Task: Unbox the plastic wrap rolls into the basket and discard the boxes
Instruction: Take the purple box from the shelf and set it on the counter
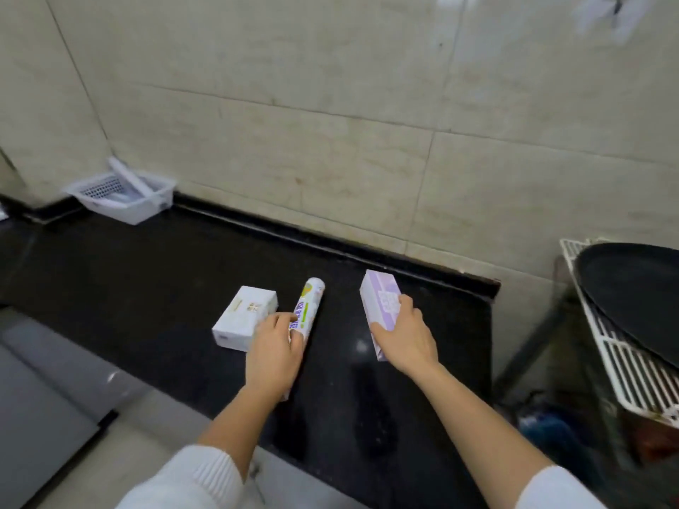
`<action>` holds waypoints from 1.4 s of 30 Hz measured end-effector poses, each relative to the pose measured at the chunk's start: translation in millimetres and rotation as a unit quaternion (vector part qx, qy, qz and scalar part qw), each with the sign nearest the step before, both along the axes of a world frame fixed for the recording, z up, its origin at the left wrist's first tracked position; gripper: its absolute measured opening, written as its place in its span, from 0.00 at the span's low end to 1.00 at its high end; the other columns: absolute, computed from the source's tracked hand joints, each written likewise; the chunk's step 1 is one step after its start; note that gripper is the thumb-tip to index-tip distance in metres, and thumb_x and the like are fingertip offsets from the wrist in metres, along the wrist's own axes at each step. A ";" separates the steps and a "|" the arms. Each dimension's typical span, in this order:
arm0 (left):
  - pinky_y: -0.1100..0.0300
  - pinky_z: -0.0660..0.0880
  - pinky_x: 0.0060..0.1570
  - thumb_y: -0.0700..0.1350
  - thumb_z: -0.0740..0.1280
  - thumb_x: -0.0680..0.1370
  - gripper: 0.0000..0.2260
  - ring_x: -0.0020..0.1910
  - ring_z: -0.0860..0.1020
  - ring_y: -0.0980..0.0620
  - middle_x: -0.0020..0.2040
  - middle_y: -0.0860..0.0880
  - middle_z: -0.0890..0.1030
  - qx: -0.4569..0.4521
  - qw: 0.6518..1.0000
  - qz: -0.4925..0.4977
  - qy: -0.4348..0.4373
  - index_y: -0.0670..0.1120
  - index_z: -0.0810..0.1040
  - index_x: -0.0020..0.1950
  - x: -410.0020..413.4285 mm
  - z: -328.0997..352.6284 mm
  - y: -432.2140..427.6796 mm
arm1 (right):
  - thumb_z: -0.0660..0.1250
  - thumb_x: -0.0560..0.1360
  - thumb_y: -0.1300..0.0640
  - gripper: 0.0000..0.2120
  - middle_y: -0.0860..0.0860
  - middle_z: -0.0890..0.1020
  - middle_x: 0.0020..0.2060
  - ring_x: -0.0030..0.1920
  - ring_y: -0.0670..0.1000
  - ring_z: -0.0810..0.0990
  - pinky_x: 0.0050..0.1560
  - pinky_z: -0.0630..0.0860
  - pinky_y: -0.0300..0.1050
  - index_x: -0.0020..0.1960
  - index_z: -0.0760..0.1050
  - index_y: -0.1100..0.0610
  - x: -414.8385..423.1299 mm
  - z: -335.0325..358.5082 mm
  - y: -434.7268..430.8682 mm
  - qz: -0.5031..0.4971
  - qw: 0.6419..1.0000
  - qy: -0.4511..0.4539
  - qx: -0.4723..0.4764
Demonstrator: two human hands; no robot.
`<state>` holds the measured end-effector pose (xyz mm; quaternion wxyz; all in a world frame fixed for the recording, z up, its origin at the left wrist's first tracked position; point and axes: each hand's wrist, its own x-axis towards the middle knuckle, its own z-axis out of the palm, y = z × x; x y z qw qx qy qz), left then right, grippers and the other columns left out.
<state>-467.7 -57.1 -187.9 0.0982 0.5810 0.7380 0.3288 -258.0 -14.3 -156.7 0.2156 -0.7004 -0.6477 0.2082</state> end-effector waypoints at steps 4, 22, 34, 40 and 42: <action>0.46 0.73 0.54 0.44 0.59 0.77 0.14 0.61 0.71 0.42 0.63 0.44 0.74 -0.098 0.995 0.028 0.015 0.45 0.74 0.62 -85.4 -43.6 -13.6 | 0.63 0.73 0.46 0.30 0.58 0.72 0.58 0.55 0.61 0.75 0.47 0.73 0.53 0.70 0.57 0.54 -53.3 -50.6 -9.7 -0.050 0.997 -0.018 -0.059; 0.45 0.67 0.66 0.42 0.59 0.79 0.20 0.70 0.66 0.41 0.70 0.41 0.71 -0.175 0.984 -0.010 -0.020 0.42 0.66 0.70 -140.0 -119.2 -15.6 | 0.63 0.74 0.43 0.29 0.56 0.62 0.70 0.69 0.57 0.60 0.66 0.58 0.58 0.71 0.60 0.48 -104.4 -101.2 -10.9 -0.114 0.985 -0.132 -0.021; 0.41 0.56 0.70 0.51 0.69 0.72 0.35 0.74 0.50 0.41 0.77 0.40 0.51 -0.136 0.973 0.093 -0.161 0.56 0.54 0.75 -119.9 -63.8 60.8 | 0.67 0.72 0.45 0.27 0.57 0.71 0.58 0.59 0.59 0.73 0.57 0.73 0.56 0.64 0.63 0.57 -184.6 -103.7 56.1 -0.061 0.989 0.015 -0.130; 0.46 0.70 0.59 0.54 0.72 0.66 0.46 0.64 0.64 0.39 0.68 0.43 0.61 -0.266 0.947 0.056 -0.172 0.64 0.44 0.74 -133.8 -68.0 75.1 | 0.69 0.70 0.45 0.28 0.59 0.72 0.56 0.52 0.60 0.77 0.46 0.74 0.50 0.60 0.62 0.60 -195.6 -126.8 63.7 -0.098 0.977 0.061 -0.177; 0.51 0.70 0.55 0.54 0.72 0.64 0.47 0.60 0.68 0.40 0.63 0.44 0.65 -0.253 0.952 0.038 -0.166 0.65 0.45 0.73 -152.4 -67.0 77.5 | 0.69 0.70 0.45 0.28 0.59 0.73 0.55 0.50 0.60 0.78 0.44 0.73 0.49 0.59 0.64 0.61 -207.0 -128.0 70.5 -0.108 0.977 0.064 -0.173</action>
